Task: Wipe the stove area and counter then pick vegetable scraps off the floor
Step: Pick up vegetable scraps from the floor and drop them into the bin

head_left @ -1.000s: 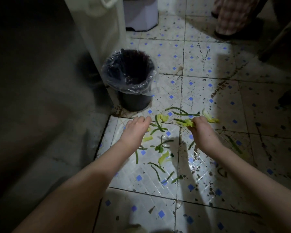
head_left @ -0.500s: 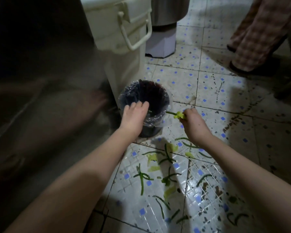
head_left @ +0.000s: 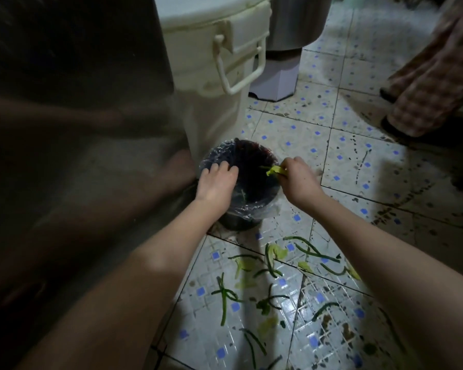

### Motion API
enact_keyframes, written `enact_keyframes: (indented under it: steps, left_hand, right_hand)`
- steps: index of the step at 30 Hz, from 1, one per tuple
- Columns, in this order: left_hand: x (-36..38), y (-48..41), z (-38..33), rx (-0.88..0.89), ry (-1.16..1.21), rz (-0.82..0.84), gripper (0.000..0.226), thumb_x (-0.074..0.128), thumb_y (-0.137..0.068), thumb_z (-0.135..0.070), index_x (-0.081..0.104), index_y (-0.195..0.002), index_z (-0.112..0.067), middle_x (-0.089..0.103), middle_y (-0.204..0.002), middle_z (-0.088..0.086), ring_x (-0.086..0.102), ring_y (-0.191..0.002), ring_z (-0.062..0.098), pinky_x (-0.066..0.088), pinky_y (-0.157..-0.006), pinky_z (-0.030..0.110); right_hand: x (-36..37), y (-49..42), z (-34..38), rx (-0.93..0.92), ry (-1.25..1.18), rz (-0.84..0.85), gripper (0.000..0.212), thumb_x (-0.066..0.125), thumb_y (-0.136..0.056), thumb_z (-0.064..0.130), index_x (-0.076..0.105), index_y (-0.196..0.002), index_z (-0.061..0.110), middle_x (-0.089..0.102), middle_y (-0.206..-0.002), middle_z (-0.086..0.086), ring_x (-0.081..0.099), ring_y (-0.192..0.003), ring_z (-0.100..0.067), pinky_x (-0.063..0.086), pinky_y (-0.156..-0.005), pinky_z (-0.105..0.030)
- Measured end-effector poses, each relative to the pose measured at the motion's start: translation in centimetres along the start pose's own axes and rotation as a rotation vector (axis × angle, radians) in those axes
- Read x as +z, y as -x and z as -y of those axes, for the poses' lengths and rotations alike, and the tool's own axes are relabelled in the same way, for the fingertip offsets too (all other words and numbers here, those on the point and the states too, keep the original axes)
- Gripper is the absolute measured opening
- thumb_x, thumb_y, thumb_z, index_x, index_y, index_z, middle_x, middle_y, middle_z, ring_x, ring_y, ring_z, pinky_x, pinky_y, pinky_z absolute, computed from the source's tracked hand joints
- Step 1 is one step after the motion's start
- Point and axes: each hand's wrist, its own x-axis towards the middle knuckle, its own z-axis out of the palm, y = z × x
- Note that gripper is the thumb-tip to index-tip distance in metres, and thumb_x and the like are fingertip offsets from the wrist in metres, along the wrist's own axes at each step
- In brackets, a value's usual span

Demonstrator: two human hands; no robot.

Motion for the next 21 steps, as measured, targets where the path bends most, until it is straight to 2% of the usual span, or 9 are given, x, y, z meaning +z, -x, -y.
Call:
enact_keyframes:
  steps: [3,6,10,16,21]
  left_hand:
    - [-0.4,0.4,0.3,-0.04,0.005,-0.017,0.047,0.059,-0.081,0.002,0.046,-0.124,-0.01,0.048,-0.126,0.012,0.046,-0.117,0.032,0.041,-0.092,0.038]
    - [-0.5,1.0,0.0,-0.027,-0.009,-0.017,0.048,0.06,-0.079,0.004,0.046,-0.123,-0.011,0.048,-0.125,0.011,0.047,-0.115,0.031,0.042,-0.09,0.037]
    - [0.2,1.9,-0.6,-0.001,-0.031,-0.003,0.052,0.063,-0.078,0.003,0.046,-0.124,-0.011,0.049,-0.122,0.009,0.049,-0.111,0.029,0.042,-0.087,0.036]
    - [0.3,3.6,-2.4,0.055,-0.037,-0.003,0.045,0.063,-0.081,-0.004,0.046,-0.121,-0.014,0.051,-0.119,0.008,0.05,-0.108,0.027,0.043,-0.085,0.035]
    - [0.8,5.5,-4.0,0.122,-0.048,-0.065,0.038,0.058,-0.085,-0.007,0.046,-0.12,-0.015,0.049,-0.117,0.007,0.049,-0.106,0.027,0.042,-0.082,0.035]
  right_hand:
    - [0.5,-1.8,1.9,0.006,-0.056,0.041,0.022,0.052,-0.092,0.011,0.053,-0.113,0.006,0.049,-0.112,-0.016,0.055,-0.094,-0.036,0.044,-0.08,-0.041]
    - [0.7,-2.8,3.3,0.027,-0.128,0.055,0.033,0.057,-0.09,0.012,0.052,-0.121,0.006,0.05,-0.12,-0.017,0.054,-0.107,-0.035,0.044,-0.09,-0.04]
    - [0.6,-1.6,3.0,0.001,-0.095,0.048,0.04,0.059,-0.088,0.01,0.05,-0.127,0.007,0.052,-0.126,-0.015,0.053,-0.113,-0.032,0.043,-0.096,-0.04]
    - [-0.2,2.3,0.2,0.002,-0.025,0.047,0.031,0.053,-0.09,0.012,0.052,-0.121,0.012,0.055,-0.116,-0.013,0.056,-0.104,-0.032,0.048,-0.087,-0.042]
    - [0.2,5.9,-2.3,-0.014,0.071,0.042,0.042,0.055,-0.091,0.014,0.047,-0.132,0.014,0.052,-0.131,-0.011,0.049,-0.119,-0.03,0.042,-0.098,-0.042]
